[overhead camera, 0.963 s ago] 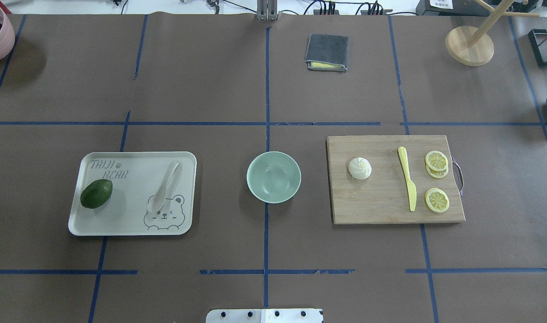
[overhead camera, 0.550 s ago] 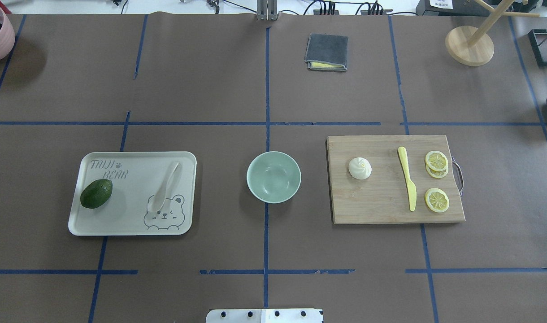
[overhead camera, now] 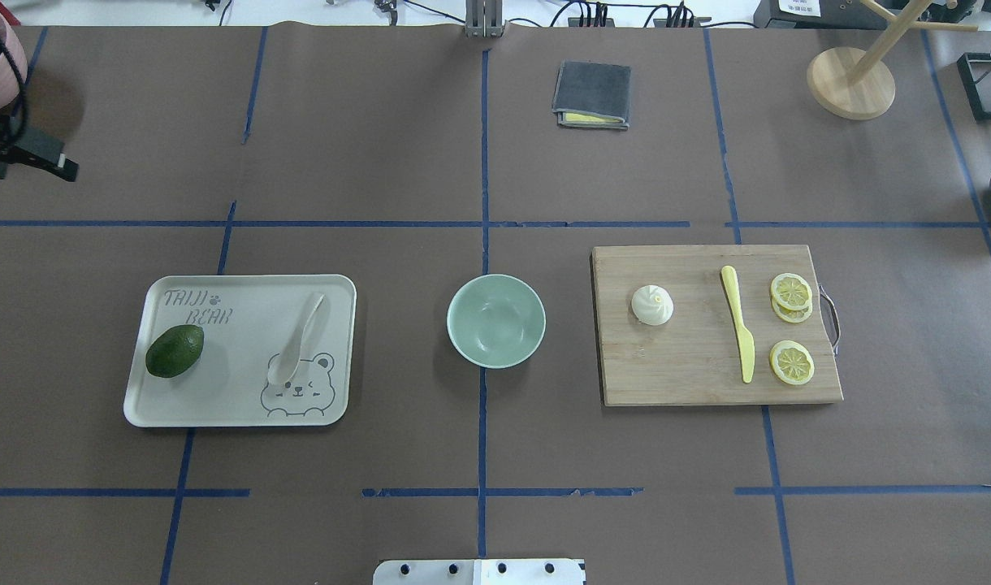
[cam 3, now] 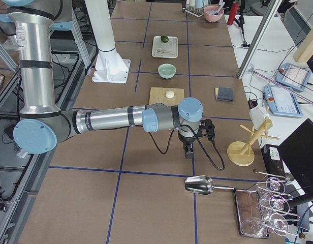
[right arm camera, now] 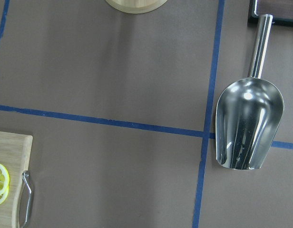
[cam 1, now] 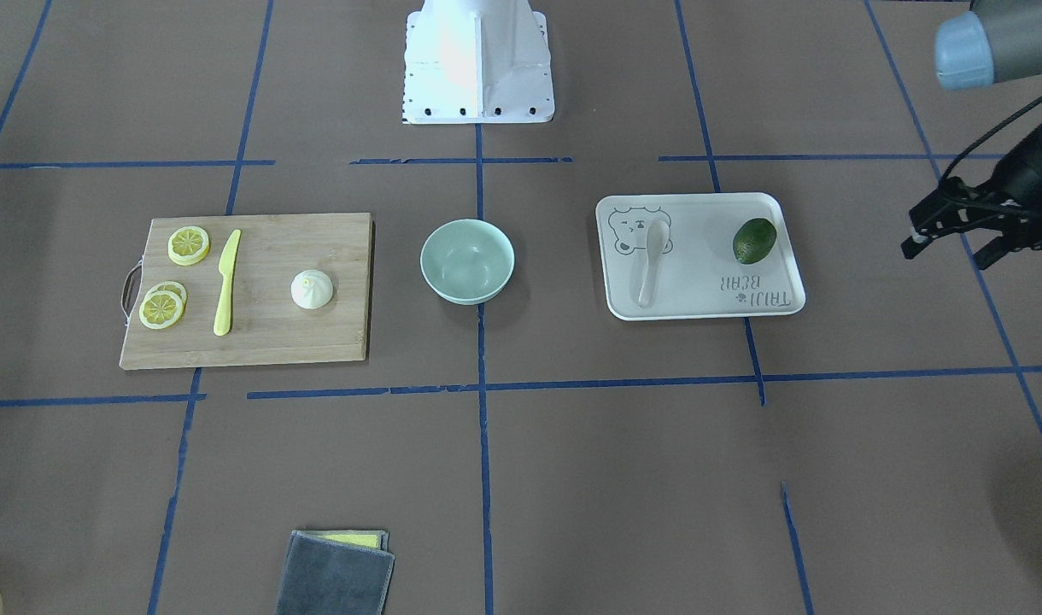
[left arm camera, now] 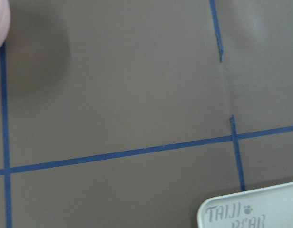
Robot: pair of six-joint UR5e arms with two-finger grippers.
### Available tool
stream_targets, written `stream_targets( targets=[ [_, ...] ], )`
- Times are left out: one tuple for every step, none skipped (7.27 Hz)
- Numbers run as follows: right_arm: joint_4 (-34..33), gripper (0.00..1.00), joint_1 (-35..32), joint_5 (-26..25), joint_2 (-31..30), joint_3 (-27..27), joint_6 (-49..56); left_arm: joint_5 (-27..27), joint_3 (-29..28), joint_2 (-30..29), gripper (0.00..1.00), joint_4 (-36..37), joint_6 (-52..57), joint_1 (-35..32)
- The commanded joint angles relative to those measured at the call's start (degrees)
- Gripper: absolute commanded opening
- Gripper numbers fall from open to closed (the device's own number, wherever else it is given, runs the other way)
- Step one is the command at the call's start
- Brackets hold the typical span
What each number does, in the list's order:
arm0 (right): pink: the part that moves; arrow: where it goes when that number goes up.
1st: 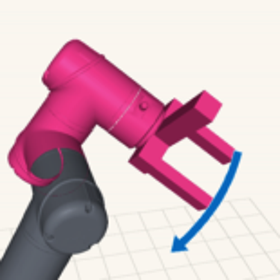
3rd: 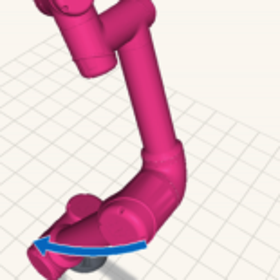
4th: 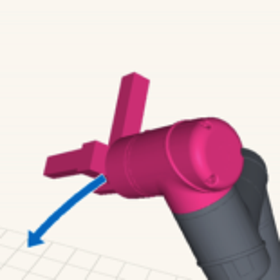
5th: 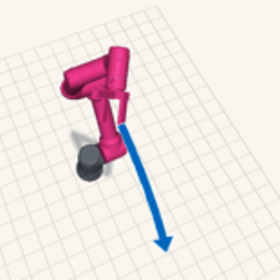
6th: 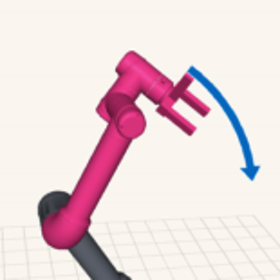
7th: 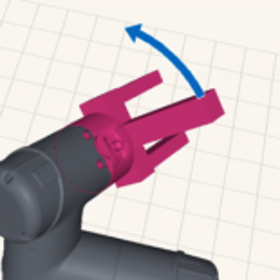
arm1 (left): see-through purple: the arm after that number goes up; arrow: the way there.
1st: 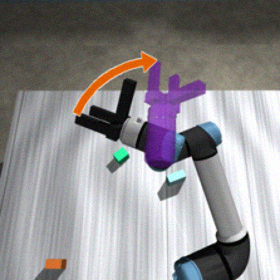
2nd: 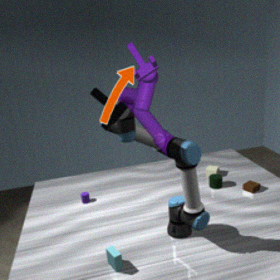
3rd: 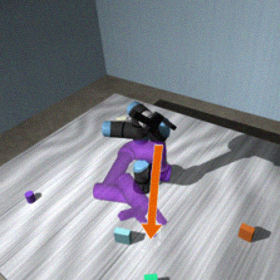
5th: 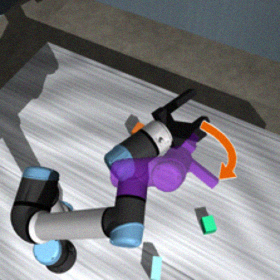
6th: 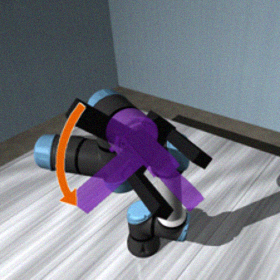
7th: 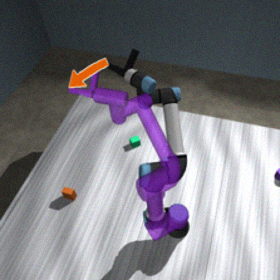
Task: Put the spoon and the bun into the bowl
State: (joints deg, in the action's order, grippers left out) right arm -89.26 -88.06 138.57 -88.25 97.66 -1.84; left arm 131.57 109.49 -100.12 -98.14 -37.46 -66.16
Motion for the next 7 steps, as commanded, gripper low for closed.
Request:
stream_targets(
  targets=[
    [0.0, 1.00, 0.9, 1.3, 0.2, 0.3, -0.1, -6.9, 1.3, -3.9, 1.00, -1.7, -16.6, 12.0],
    [0.1, 1.00, 2.3, 1.3, 0.4, 1.0, -1.0, -12.6, 0.3, -4.7, 0.99, -4.4, -22.9, 17.6],
    [0.1, 1.00, 3.6, 1.3, 2.0, 1.7, -6.1, -14.7, -1.1, -4.7, 0.97, -7.1, -25.8, 20.8],
    [0.1, 1.00, 6.0, 1.1, 2.7, 4.1, -12.5, -18.0, -1.8, -5.4, 0.95, -7.3, -26.9, 24.1],
    [0.1, 1.00, 7.5, 1.1, 3.8, 5.3, -16.7, -20.3, -3.6, -6.8, 0.94, -7.3, -28.2, 26.1],
    [0.1, 1.00, 10.2, 1.0, 4.7, 7.0, -21.4, -22.9, -6.5, -9.1, 0.92, -7.3, -29.2, 29.4],
    [0.1, 1.00, 11.5, 0.9, 6.1, 7.5, -24.9, -24.2, -7.6, -9.4, 0.90, -7.3, -29.2, 30.9]
  ],
)
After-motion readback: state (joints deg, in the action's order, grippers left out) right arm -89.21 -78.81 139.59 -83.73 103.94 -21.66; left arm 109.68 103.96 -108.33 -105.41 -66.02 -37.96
